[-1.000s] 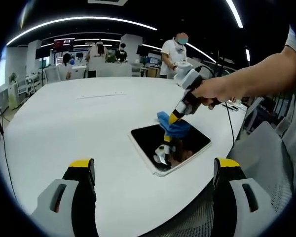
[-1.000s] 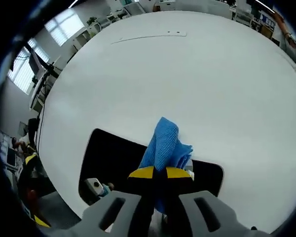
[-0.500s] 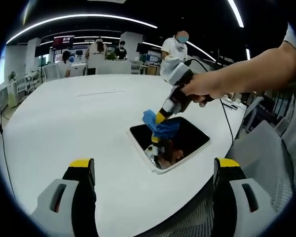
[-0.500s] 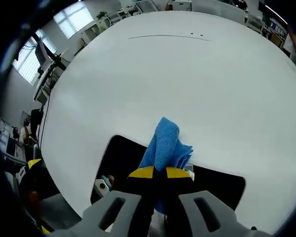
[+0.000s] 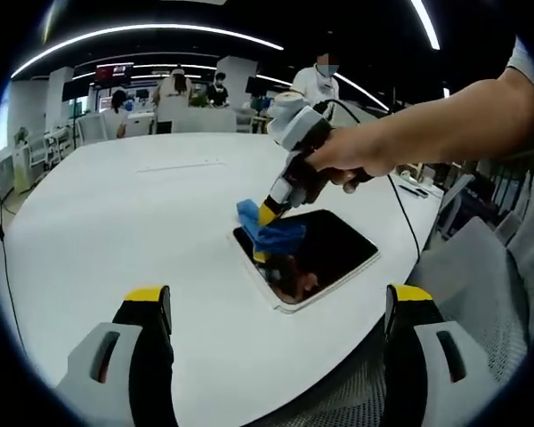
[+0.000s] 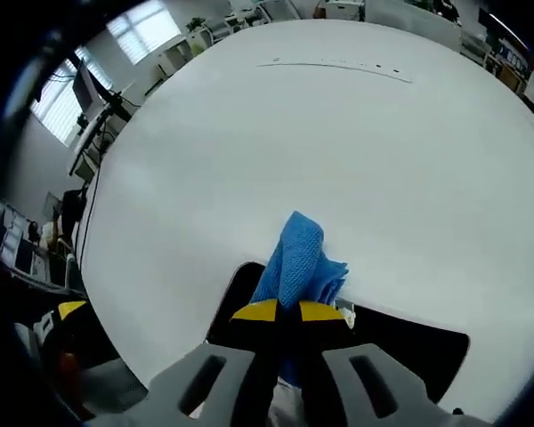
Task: Wipe the mirror surface with the cleaning cloth until all visible marks leave the cleaned area.
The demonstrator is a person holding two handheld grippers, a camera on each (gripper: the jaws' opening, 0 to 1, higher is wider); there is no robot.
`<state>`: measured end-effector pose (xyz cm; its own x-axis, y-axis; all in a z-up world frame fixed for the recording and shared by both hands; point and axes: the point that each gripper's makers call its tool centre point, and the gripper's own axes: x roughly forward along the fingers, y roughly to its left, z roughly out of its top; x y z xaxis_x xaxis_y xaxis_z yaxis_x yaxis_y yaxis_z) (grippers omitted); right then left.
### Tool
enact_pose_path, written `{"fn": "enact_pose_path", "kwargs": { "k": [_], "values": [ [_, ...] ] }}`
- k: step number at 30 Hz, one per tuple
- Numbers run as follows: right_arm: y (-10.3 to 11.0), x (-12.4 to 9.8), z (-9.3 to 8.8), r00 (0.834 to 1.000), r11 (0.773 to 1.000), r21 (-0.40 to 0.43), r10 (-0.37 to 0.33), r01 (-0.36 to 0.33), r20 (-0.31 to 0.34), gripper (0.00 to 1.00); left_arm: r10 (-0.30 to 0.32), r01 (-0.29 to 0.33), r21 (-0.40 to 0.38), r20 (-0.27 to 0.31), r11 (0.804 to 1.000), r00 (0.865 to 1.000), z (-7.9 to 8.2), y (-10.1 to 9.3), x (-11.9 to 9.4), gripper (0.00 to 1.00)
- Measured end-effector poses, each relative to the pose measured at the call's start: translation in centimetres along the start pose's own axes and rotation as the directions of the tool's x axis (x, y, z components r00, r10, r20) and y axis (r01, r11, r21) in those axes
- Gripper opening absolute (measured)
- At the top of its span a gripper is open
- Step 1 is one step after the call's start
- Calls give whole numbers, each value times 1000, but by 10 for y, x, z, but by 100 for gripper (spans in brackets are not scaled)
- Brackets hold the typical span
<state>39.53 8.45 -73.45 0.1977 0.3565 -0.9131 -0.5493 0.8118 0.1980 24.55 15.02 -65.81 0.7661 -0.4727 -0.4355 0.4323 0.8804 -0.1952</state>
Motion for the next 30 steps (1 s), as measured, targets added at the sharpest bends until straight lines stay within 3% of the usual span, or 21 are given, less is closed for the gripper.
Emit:
{"fn": "enact_pose_path", "kwargs": {
  "k": [9, 17, 30],
  "values": [
    [15, 7, 8, 1000, 1000, -16, 18, -18, 6, 1, 10, -10, -12, 2, 1000, 1000, 0, 2, 0, 99],
    [11, 9, 10, 1000, 999, -28, 20, -20, 13, 0, 14, -14, -10, -8, 1000, 1000, -2, 3, 0, 99],
    [19, 10, -2, 1000, 999, -41, 27, -27, -4, 0, 11, -11, -10, -14, 1000, 1000, -2, 1, 0, 99]
  ]
}}
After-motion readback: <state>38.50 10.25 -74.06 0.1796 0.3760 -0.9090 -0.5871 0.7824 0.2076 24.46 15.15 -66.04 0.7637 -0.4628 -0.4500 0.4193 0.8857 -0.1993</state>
